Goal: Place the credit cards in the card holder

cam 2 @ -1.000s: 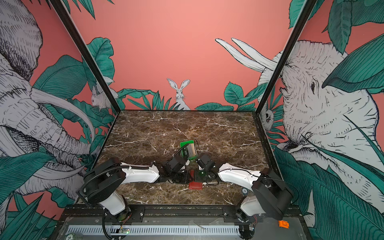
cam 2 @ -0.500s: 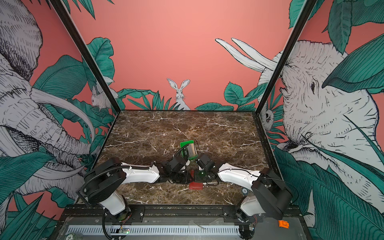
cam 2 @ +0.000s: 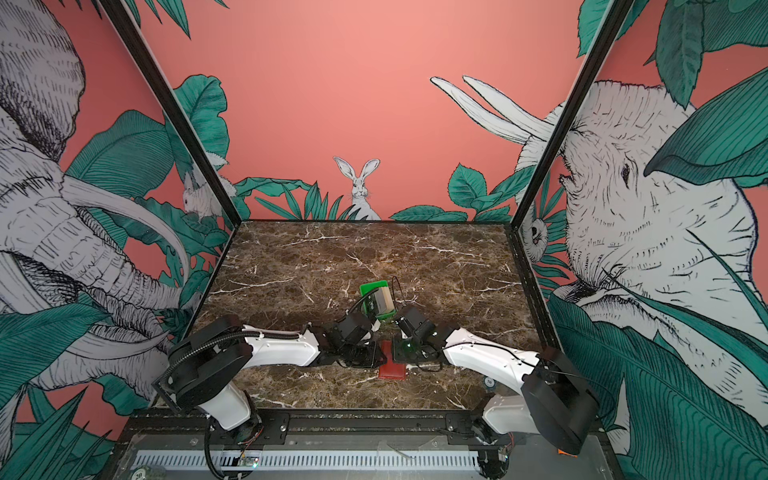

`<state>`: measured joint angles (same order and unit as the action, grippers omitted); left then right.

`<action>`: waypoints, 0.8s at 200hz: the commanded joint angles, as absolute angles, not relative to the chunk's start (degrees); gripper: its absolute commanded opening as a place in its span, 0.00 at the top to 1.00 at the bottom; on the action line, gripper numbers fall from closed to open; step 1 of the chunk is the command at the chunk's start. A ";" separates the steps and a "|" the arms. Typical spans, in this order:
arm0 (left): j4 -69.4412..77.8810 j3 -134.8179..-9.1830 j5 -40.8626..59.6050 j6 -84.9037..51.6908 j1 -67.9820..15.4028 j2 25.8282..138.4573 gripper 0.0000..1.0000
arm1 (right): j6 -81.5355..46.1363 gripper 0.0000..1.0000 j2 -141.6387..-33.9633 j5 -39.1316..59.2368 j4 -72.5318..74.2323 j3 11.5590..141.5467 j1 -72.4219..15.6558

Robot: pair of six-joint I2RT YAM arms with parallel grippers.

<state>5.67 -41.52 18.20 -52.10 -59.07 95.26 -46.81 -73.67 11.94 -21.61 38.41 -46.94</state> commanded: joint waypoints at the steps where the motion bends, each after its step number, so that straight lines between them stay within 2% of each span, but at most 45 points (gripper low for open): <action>1: 1.27 -41.01 17.92 -51.93 -59.50 96.59 0.78 | -46.49 0.85 -71.32 9.09 -24.38 38.02 -46.55; 50: 1.22 -41.22 18.02 -51.86 -59.50 96.77 0.78 | -46.61 0.80 -67.27 8.86 -25.73 36.27 -45.52; 90: 0.94 -41.48 17.93 -51.67 -59.50 96.68 0.78 | -46.71 0.83 -65.40 9.74 -26.04 34.79 -44.18; 160: 0.99 -41.75 17.96 -51.68 -59.59 96.98 0.78 | -46.31 0.84 -70.09 13.41 -20.14 34.04 -43.48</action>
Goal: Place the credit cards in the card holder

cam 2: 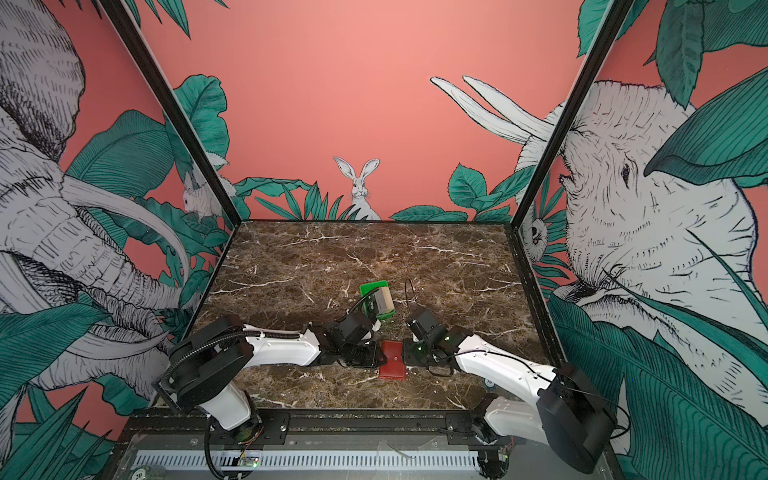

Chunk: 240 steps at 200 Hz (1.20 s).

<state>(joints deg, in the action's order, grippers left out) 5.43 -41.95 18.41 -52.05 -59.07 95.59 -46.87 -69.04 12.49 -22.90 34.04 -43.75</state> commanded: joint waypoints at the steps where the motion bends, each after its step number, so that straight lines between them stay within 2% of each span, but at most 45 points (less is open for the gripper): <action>1: 0.98 -41.75 17.95 -51.68 -59.59 96.92 0.78 | -46.27 0.84 -70.07 13.43 -20.09 34.07 -43.45; 240: 2.28 -41.80 18.28 -52.16 -59.94 97.58 0.78 | -46.28 0.88 -75.49 16.10 -16.23 35.13 -44.15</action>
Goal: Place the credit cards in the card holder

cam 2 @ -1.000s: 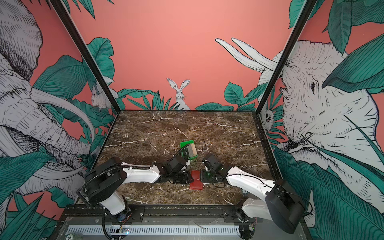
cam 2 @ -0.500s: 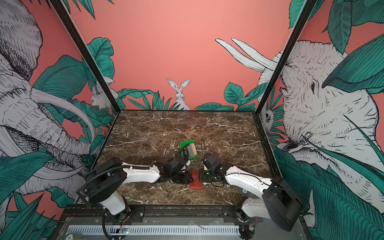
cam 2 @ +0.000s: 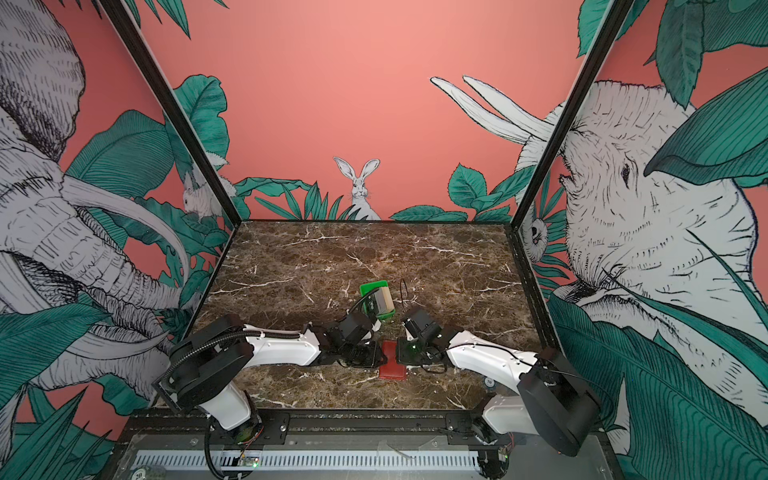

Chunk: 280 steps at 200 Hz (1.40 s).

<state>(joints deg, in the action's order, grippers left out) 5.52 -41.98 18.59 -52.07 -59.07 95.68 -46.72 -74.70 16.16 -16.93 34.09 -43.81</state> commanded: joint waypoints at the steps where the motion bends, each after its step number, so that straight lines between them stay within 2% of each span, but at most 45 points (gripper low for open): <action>1: 2.28 -41.82 18.28 -52.14 -59.94 97.62 0.78 | -46.30 0.88 -75.49 16.09 -16.24 35.15 -44.18; 122: 2.36 -42.10 18.56 -52.15 -60.03 98.15 0.78 | -46.19 0.89 -76.88 15.32 -16.62 36.47 -45.58; 280: 2.80 -42.02 18.55 -51.93 -60.03 98.30 0.78 | -44.47 0.89 -80.84 9.27 -26.88 41.22 -48.83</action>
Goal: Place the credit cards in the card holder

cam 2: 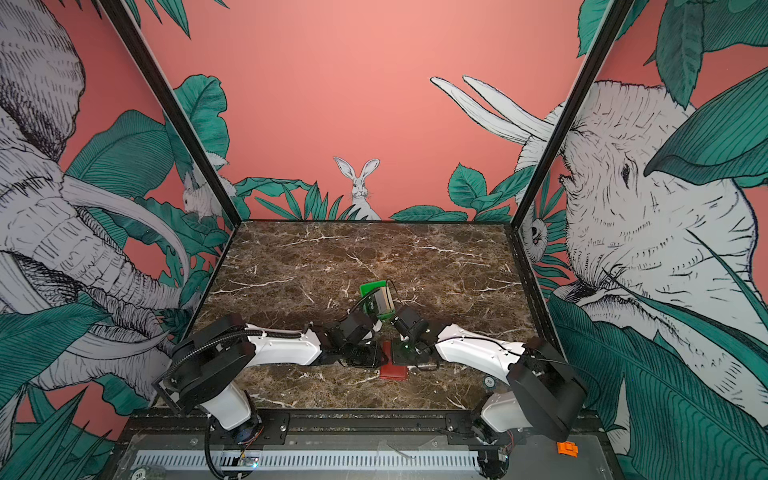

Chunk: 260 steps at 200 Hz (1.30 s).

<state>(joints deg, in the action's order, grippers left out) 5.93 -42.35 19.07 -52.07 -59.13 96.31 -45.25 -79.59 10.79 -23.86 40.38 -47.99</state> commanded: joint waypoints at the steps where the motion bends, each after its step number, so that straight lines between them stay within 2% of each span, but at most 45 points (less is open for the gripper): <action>1: 2.81 -42.01 18.55 -51.94 -60.03 98.32 0.78 | -44.47 0.89 -80.85 9.20 -26.98 41.26 -48.85; 260: 4.74 -40.70 18.61 -52.34 -60.08 98.43 0.79 | -44.76 0.90 -84.97 7.50 -29.24 42.99 -50.25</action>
<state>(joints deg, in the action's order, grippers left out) 6.17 -42.26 19.09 -52.10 -59.16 96.31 -44.97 -82.61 8.36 -26.89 43.66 -49.34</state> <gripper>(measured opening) 0.215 0.097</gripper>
